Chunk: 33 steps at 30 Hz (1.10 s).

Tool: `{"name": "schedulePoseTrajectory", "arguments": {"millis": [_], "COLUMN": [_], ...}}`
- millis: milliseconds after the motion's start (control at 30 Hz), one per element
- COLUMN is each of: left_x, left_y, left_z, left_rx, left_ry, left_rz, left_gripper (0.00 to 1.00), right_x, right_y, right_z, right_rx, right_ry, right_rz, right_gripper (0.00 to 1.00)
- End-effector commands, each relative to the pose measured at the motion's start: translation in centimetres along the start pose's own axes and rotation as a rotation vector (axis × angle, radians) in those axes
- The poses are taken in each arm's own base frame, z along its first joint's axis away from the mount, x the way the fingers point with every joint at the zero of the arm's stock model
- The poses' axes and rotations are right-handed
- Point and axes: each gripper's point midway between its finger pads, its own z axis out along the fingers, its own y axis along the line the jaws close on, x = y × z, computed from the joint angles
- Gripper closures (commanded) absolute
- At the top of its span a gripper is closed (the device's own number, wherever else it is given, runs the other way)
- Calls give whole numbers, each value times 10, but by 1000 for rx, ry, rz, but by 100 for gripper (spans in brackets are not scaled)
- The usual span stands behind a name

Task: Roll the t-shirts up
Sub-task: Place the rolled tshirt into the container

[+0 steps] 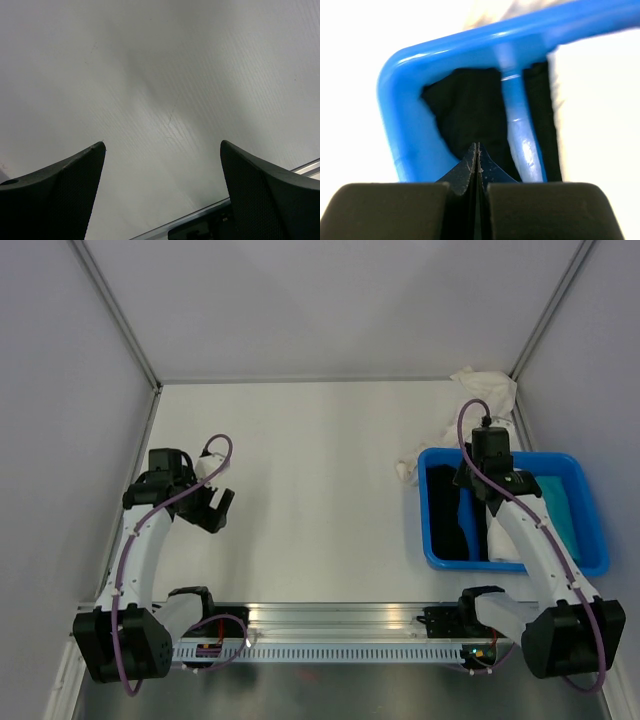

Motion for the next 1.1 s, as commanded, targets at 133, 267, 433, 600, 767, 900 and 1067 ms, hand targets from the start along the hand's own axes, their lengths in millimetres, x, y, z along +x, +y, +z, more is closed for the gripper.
{"name": "schedulePoseTrajectory", "arguments": {"millis": [133, 267, 433, 600, 767, 900, 1067], "left_x": [-6, -6, -5, -5, -4, -7, -11], "left_y": [6, 5, 9, 11, 13, 12, 14], "left_z": [-17, -20, -23, -26, -31, -35, -37], "left_rx": [-43, -46, -65, -79, -96, -95, -97], "left_ry": [-20, -14, 3, 16, 24, 18, 10], "left_rz": [25, 19, -2, -17, -26, -33, -34], "left_gripper": [0, 0, 0, 0, 0, 0, 0], "right_x": [22, 31, 31, 42, 43, 17, 15], "right_y": [-28, -20, -13, -13, -21, -43, -52], "right_z": [68, 95, 115, 134, 133, 111, 114], "right_rx": [105, 77, 46, 23, 53, 161, 137], "right_ry": [37, 73, 72, 134, 150, 42, 14], "right_rz": [186, 165, 144, 161, 147, 158, 353], "right_gripper": [100, 100, 100, 100, 100, 99, 100]}}
